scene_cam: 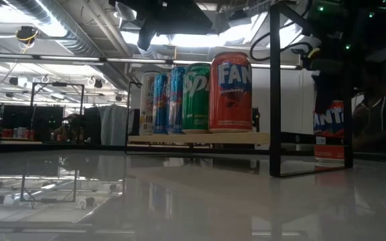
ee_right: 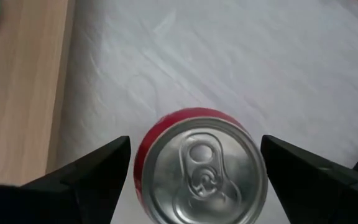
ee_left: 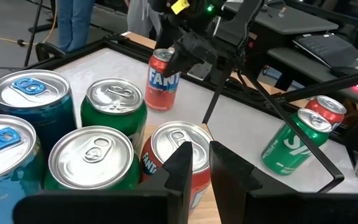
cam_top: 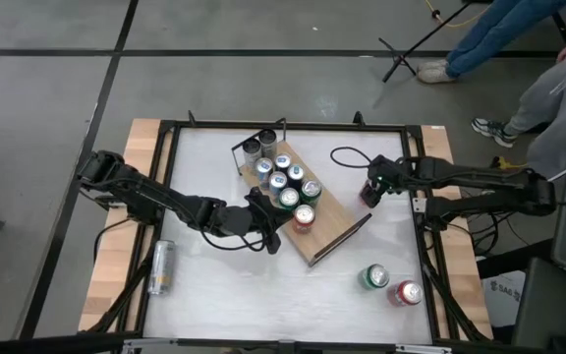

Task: Place canned beverage on shelf
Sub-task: Put the top red soda can on the shelf aligned with the other red soda can

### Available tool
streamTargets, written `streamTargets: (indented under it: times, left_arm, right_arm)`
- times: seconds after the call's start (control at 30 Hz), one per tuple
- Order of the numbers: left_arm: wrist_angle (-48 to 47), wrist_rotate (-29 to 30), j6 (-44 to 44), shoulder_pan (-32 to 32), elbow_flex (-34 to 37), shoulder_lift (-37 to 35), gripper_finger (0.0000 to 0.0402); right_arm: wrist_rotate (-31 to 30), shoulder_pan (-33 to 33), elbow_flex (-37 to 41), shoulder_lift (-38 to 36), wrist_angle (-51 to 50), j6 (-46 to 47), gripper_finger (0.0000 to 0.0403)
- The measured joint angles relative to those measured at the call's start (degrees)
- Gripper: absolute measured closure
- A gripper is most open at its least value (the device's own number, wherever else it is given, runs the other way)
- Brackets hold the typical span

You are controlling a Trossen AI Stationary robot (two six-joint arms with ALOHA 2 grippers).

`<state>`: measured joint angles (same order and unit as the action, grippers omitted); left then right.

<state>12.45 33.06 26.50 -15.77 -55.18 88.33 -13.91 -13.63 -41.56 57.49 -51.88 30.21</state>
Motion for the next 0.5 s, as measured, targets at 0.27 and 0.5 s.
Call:
streamTargets:
  times: [0.27, 0.5]
  left_arm:
    - [0.0, 0.0, 0.07, 0.0, 0.0, 0.0, 0.0353]
    - [0.0, 0.04, 0.07, 0.02, 0.0, 0.0, 0.0353]
  right_arm:
    - [0.88, 0.11, 2.59, 0.0, 0.02, -0.01, 0.0049]
    - [1.57, 0.11, 3.1, 0.0, 0.86, -0.43, 0.008]
